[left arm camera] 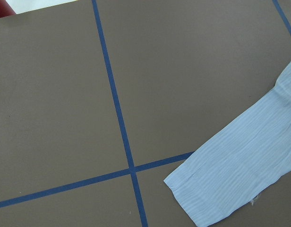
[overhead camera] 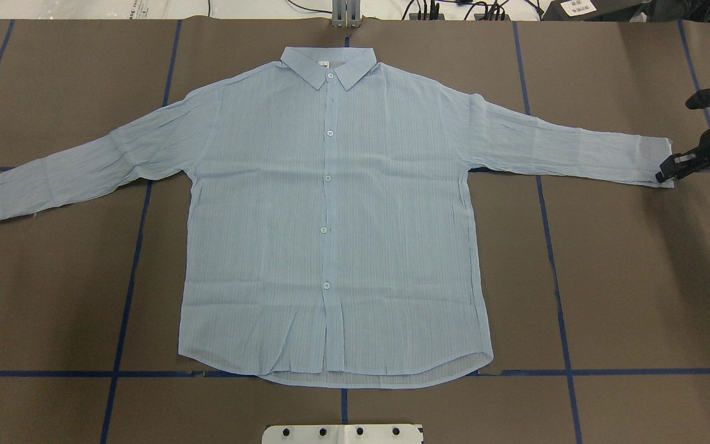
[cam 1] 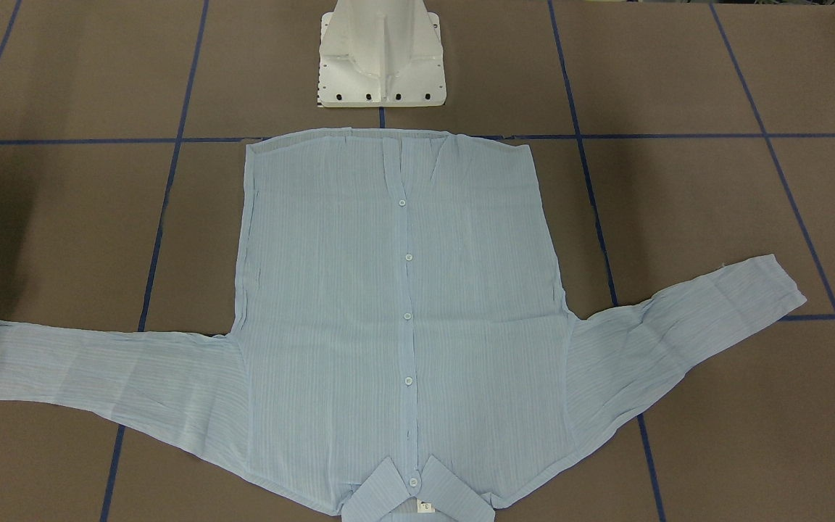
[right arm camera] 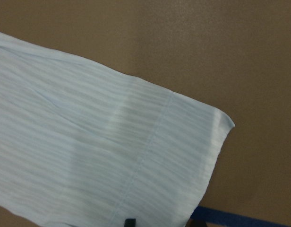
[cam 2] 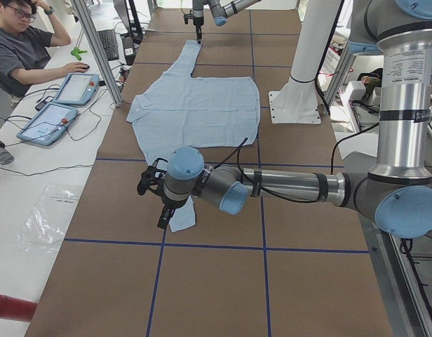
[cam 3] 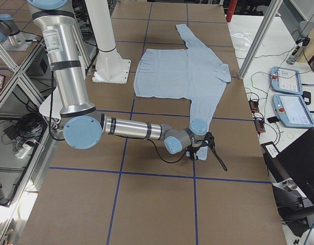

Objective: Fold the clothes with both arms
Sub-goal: 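Grasp the sleeve cuff nearest the right gripper with the right gripper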

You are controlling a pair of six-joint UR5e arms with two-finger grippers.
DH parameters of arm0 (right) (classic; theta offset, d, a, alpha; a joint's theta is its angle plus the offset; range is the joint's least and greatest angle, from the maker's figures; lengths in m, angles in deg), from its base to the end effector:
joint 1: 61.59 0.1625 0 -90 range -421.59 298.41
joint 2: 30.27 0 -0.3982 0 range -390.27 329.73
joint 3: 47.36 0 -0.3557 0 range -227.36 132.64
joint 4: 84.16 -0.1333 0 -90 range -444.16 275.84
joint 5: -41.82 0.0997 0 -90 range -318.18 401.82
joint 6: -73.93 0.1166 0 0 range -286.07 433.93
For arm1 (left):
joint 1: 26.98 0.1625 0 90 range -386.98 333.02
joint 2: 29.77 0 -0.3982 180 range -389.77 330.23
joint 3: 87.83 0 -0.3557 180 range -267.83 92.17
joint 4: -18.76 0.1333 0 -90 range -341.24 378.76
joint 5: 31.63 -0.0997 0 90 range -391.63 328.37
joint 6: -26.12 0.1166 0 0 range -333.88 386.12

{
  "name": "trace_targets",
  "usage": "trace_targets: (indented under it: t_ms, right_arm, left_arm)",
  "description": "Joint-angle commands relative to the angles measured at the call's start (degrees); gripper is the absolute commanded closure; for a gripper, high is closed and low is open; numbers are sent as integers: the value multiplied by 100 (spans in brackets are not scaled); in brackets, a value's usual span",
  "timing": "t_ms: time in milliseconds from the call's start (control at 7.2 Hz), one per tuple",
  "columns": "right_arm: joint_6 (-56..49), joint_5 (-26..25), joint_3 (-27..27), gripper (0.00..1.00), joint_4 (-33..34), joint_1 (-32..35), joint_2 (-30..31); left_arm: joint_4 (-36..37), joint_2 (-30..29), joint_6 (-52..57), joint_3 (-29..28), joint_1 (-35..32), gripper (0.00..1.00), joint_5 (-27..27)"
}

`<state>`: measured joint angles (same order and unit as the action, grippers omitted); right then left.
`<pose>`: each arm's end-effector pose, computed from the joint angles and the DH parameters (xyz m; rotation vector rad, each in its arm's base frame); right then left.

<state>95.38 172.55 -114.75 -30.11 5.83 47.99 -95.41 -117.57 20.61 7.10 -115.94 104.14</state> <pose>-0.1615 -0.5373 0.6572 0.1264 -0.8056 -0.1742 -0.0413 -0.4665 0.5709 0.3982 0.8071 0.1148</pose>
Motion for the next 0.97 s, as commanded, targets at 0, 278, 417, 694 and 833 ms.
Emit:
trace_targets:
  t_ms: [0, 278, 417, 694, 833]
  right_arm:
    - [-19, 4, -2, 62, 9, -10, 5]
    - [-10, 31, -63, 96, 9, -10, -12]
    - [7, 57, -133, 100, 61, 16, -108]
    - [-10, 704, -370, 100, 10, 271, -118]
    - [25, 890, -911, 100, 87, 367, -100]
  left_arm:
    - [0, 0, -3, 8, -7, 0, 2]
    - [0, 0, -12, 17, 2, 0, 2]
    - [0, -9, -12, 8, -7, 0, 2]
    - [0, -9, -12, -1, -7, 0, 2]
    - [0, -9, -12, -1, 2, 0, 2]
